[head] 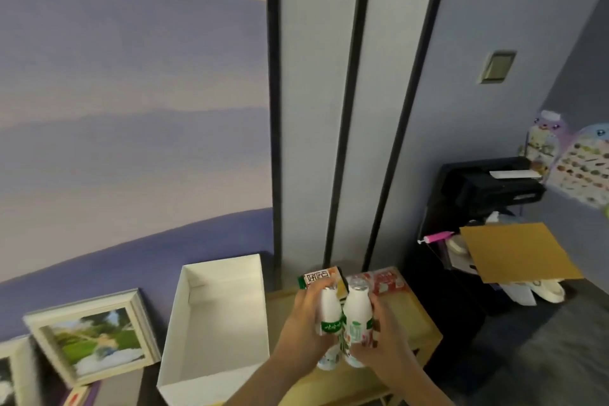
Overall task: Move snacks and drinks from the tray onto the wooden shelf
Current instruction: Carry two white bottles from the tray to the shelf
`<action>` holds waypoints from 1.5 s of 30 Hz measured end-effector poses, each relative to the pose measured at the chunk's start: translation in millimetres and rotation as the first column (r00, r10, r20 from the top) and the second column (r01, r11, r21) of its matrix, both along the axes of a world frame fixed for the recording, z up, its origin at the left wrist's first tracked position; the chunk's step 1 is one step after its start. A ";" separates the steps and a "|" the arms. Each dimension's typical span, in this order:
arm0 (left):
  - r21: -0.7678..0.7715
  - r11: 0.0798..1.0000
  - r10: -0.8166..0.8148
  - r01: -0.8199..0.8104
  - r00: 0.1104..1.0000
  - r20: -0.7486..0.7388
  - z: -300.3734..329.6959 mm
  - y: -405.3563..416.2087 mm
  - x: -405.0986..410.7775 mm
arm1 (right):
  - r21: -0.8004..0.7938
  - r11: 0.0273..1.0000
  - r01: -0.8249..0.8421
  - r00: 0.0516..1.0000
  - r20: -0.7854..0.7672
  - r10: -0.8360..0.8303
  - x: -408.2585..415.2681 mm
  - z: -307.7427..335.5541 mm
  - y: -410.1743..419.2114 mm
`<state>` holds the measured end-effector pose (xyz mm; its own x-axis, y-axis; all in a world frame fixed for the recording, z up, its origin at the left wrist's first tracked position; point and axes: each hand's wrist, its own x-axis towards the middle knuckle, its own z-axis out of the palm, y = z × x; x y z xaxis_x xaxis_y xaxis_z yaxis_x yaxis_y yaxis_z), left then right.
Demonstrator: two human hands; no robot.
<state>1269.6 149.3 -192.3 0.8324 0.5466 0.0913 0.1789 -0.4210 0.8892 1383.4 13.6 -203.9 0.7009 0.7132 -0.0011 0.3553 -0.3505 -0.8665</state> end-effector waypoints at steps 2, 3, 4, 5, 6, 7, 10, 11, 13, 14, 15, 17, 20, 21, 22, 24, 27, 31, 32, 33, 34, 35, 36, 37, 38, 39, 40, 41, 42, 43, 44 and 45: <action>0.053 0.999 0.014 -0.012 0.999 -0.041 -12.8 9.7 8.3 | -0.024 1.000 -0.016 1.000 -0.004 0.016 11.2 -15.3 15.3; 0.075 0.997 0.021 -0.016 0.998 -0.059 -19.4 16.8 12.3 | -0.042 0.999 -0.029 1.000 -0.006 0.028 15.9 -20.7 24.7; 0.091 0.996 0.029 -0.021 0.997 -0.078 -25.8 25.2 16.1 | -0.053 0.998 -0.039 0.999 -0.005 0.039 21.4 -27.8 35.4; 0.103 0.994 0.038 -0.029 0.995 -0.094 -31.8 34.6 19.9 | -0.057 0.997 -0.053 0.999 -0.003 0.053 26.7 -34.3 46.2; 0.108 0.993 0.053 -0.041 0.992 -0.112 -38.4 44.7 23.6 | -0.061 0.995 -0.075 0.997 0.001 0.075 32.2 -40.8 58.0; 0.109 0.992 0.070 -0.057 0.990 -0.124 -44.2 54.7 27.4 | -0.068 0.993 -0.096 0.995 -0.007 0.095 36.9 -47.1 70.1; 0.107 0.988 0.125 -0.110 0.982 -0.140 -61.5 86.3 39.2 | -0.058 0.990 -0.132 0.991 -0.026 0.131 51.9 -68.1 108.0; 0.113 0.986 0.139 -0.122 0.979 -0.148 -69.6 97.4 43.9 | -0.046 0.989 -0.139 0.990 -0.026 0.138 58.1 -78.4 121.0; 0.124 0.982 0.162 -0.143 0.973 -0.167 -86.4 119.9 55.5 | -0.048 0.985 -0.166 0.986 -0.035 0.164 71.7 -99.6 145.9; 0.136 0.980 0.170 -0.147 0.970 -0.177 -95.5 131.4 62.0 | -0.052 0.983 -0.176 0.984 -0.033 0.175 78.9 -110.5 157.4; 0.150 0.977 0.176 -0.149 0.967 -0.185 -104.3 141.9 68.3 | -0.054 0.982 -0.183 0.983 -0.028 0.182 86.1 -122.1 168.3; 0.177 0.971 0.194 -0.158 0.958 -0.209 -121.1 159.8 80.2 | -0.055 0.981 -0.189 0.982 -0.013 0.188 100.1 -145.0 187.1; 0.265 0.953 0.221 -0.146 0.935 -0.278 -139.1 176.6 94.8 | -0.070 0.973 -0.222 0.974 0.029 0.224 118.3 -172.2 206.7; 0.330 0.936 0.231 -0.119 0.917 -0.325 -144.6 180.2 99.2 | -0.080 0.969 -0.234 0.970 0.044 0.238 123.8 -181.0 211.7; 0.396 0.915 0.241 -0.081 0.895 -0.376 -149.5 183.0 103.5 | -0.096 0.966 -0.242 0.967 0.059 0.248 128.4 -189.4 215.5; 0.492 0.871 0.265 0.021 0.822 -0.504 -158.5 186.3 112.9 | -0.131 0.958 -0.253 0.960 0.085 0.266 133.8 -203.0 221.1; 0.529 0.826 0.295 0.194 0.652 -0.699 -167.3 189.6 128.1 | -0.160 0.949 -0.270 0.938 0.180 0.297 134.8 -218.2 229.4; 0.519 0.809 0.281 0.276 0.595 -0.753 -171.8 196.0 138.1 | -0.164 0.957 -0.240 0.943 0.195 0.270 130.1 -227.1 234.0; 0.526 0.802 0.271 0.284 0.611 -0.744 -170.6 196.5 137.9 | -0.167 0.957 -0.236 0.938 0.217 0.269 131.3 -227.9 234.3; 0.533 0.798 0.265 0.281 0.631 -0.729 -168.6 196.9 137.3 | -0.177 0.955 -0.237 0.933 0.232 0.274 133.1 -227.1 234.3; 0.534 0.800 0.257 0.275 0.646 -0.719 -166.8 198.3 136.3 | -0.192 0.952 -0.238 0.931 0.235 0.280 135.6 -225.2 233.9; 0.519 0.813 0.244 0.264 0.655 -0.715 -165.0 200.3 135.7 | -0.209 0.949 -0.238 0.931 0.230 0.284 138.5 -223.5 233.2; 0.497 0.835 0.233 0.236 0.667 -0.708 -162.9 202.5 135.1 | -0.225 0.945 -0.236 0.932 0.224 0.286 141.6 -223.0 232.9; 0.475 0.858 0.228 0.196 0.684 -0.693 -161.0 205.7 135.0 | -0.238 0.944 -0.231 0.932 0.225 0.285 144.4 -223.0 232.5; 0.452 0.879 0.224 0.151 0.706 -0.671 -158.8 208.4 135.1 | -0.248 0.942 -0.226 0.933 0.224 0.283 146.6 -224.0 232.4; 0.428 0.896 0.215 0.121 0.725 -0.655 -157.3 210.1 135.7 | -0.258 0.940 -0.223 0.934 0.218 0.282 148.0 -224.4 232.4; 0.414 0.903 0.199 0.119 0.736 -0.647 -156.5 211.2 136.8 | -0.268 0.937 -0.225 0.937 0.206 0.283 148.9 -226.0 232.8; 0.411 0.901 0.184 0.135 0.740 -0.647 -156.7 212.0 137.6 | -0.267 0.935 -0.232 0.938 0.194 0.288 149.4 -225.9 233.2; 0.411 0.899 0.174 0.150 0.740 -0.650 -156.7 212.8 137.5 | -0.256 0.936 -0.242 0.939 0.182 0.293 149.9 -226.0 233.5; 0.412 0.898 0.169 0.156 0.740 -0.651 -156.4 214.0 136.4 | -0.244 0.935 -0.256 0.937 0.176 0.302 150.1 -225.9 234.1; 0.410 0.898 0.166 0.160 0.741 -0.651 -156.1 215.8 134.3 | -0.231 0.934 -0.274 0.932 0.175 0.317 150.0 -225.0 234.1; 0.414 0.895 0.162 0.165 0.745 -0.647 -156.9 218.3 131.5 | -0.227 0.929 -0.291 0.927 0.174 0.332 149.8 -224.1 233.8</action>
